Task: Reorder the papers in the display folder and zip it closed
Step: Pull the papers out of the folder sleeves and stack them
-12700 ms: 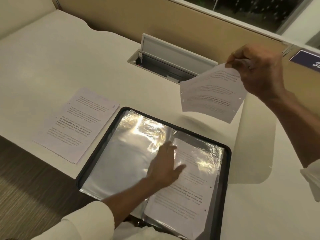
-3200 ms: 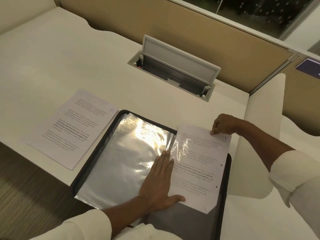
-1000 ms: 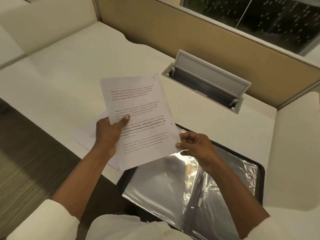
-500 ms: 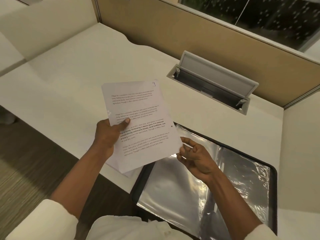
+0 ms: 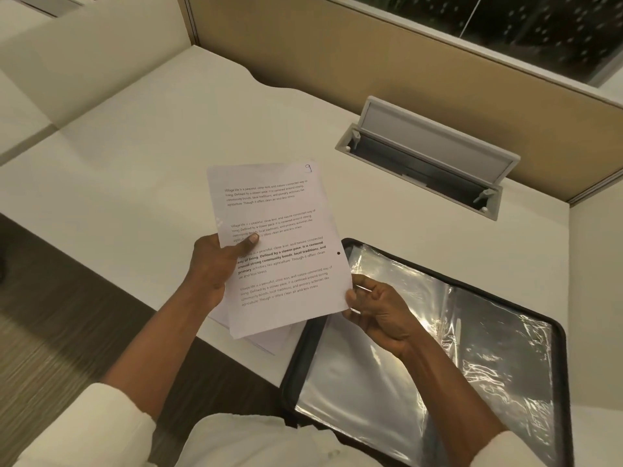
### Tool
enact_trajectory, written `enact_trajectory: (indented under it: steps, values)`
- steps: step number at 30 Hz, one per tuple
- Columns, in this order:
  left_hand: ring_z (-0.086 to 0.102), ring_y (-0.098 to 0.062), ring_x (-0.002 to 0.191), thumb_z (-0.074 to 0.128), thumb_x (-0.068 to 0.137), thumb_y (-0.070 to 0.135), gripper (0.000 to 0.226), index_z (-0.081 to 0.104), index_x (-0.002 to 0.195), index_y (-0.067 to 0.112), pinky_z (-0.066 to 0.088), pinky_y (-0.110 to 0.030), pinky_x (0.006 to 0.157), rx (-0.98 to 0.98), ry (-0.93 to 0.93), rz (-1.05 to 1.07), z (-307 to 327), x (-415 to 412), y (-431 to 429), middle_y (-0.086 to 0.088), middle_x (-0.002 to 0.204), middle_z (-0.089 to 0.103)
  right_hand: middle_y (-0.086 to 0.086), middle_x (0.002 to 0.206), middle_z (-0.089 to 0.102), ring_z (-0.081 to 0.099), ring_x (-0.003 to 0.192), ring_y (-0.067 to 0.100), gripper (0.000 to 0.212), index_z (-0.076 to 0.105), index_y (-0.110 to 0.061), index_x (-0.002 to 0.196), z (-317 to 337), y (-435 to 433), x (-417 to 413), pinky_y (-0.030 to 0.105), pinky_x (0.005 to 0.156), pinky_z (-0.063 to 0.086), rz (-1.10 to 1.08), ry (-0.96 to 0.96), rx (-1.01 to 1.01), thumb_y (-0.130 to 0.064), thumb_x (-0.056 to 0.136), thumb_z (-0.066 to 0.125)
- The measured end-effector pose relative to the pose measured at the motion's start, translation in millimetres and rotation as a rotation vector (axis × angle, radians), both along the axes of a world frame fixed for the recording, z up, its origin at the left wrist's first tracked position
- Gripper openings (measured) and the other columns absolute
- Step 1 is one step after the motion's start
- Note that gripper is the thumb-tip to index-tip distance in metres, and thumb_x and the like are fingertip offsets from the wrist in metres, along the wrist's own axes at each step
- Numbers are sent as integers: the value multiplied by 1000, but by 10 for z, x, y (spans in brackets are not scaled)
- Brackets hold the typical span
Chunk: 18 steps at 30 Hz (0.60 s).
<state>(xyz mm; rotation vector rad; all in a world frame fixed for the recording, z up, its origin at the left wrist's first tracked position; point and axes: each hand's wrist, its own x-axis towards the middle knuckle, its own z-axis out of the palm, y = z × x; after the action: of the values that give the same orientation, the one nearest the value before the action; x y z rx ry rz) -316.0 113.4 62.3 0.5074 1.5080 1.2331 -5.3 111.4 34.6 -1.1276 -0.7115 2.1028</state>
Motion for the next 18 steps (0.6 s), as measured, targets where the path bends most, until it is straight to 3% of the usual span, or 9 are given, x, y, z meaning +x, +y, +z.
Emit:
enact_trajectory:
  steps: [5,9,12,16,18]
  values:
    - [81,-28,93,87,85,14,27,78,110,12,66,-41,77,-11,-1,-7,-94,-150,72,-6,104,83,28,124,62,66,101,32,76,65,-2,123,-91,-13,-157,30,71,58,-95,54,-34,-17,60,103]
    - [80,-27,98,87,85,13,29,79,112,11,63,-44,88,-39,-19,-54,-189,-228,139,-6,108,82,26,135,65,67,114,35,91,54,1,140,-142,-66,-275,30,81,60,-118,141,-54,-18,65,101]
    - [80,-29,99,88,83,14,32,79,113,10,62,-47,89,-60,-33,-82,-230,-293,193,-8,109,82,25,134,67,68,113,35,84,56,-3,139,-155,-89,-316,33,83,60,-76,88,-37,-17,68,99]
    - [80,-32,98,90,81,17,38,78,116,7,63,-51,90,-99,14,-168,-257,-415,279,-11,109,81,27,135,66,63,127,44,60,55,-3,141,-213,-80,-336,49,104,56,26,-7,21,-3,86,80]
    - [80,-32,95,91,80,19,38,78,114,6,64,-50,86,-111,76,-208,-271,-470,324,-11,105,82,28,132,67,64,126,45,54,57,-4,140,-203,-60,-370,54,106,54,31,-59,17,-4,89,76]
